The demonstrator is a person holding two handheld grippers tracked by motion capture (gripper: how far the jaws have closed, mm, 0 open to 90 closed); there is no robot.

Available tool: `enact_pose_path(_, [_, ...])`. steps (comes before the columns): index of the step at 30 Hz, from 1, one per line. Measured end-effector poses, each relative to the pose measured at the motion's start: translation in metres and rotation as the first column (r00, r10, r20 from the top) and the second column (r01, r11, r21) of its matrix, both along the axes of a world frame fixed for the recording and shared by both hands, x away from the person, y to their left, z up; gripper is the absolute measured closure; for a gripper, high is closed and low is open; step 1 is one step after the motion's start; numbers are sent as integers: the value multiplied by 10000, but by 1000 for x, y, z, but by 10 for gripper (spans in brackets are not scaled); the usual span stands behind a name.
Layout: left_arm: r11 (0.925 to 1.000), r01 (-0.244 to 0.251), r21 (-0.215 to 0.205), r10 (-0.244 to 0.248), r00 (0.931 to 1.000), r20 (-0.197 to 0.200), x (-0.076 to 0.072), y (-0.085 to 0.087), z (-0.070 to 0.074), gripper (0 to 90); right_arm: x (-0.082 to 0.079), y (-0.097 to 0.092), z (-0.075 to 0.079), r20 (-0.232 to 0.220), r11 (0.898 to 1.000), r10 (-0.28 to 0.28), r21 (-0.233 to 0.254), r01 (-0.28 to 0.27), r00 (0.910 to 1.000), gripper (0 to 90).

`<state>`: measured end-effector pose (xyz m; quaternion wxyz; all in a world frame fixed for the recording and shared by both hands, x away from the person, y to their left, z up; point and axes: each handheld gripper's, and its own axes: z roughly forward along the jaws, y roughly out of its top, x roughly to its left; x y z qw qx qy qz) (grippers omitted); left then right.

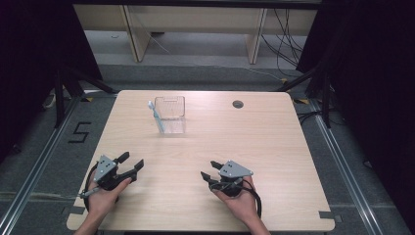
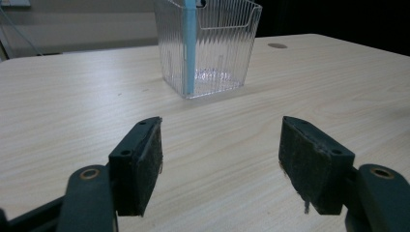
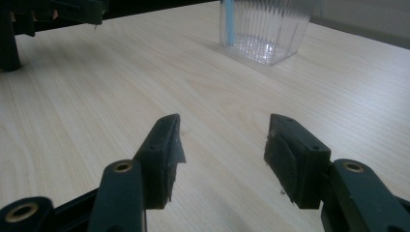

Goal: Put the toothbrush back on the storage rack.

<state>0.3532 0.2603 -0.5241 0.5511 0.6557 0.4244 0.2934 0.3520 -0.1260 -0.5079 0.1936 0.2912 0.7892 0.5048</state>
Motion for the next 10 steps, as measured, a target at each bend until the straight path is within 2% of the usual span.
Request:
enact_pose_path(4, [9999,-120,45,120,9999,85,-3,1,0,314,0,0,0,-31,10000,14,-11,-14,10000,467])
enact_pose_path(6, [9999,-146,-86,148,9994,313,-3,1,-1,312,0,0,-1,-16,10000,26,-31,-26,10000,467])
enact_pose_path(7, [9998,-216,7,216,9995,237,-4,1,0,310,0,0,-1,-7,10000,26,-31,-26,10000,467])
enact_pose_path(8, [9997,-244,28,244,9994,262,-5,1,0,308,1,-1,-1,250,10000,7,-76,-6,9997,467])
enact_pose_path(9, [9996,-282,66,280,9991,321,-5,1,0,308,1,-1,-1,263,10000,18,-89,-15,9997,467])
enact_pose_path(10, [9996,-287,80,284,9990,334,-6,1,0,308,0,0,-1,19,10000,14,-5,-14,10000,467])
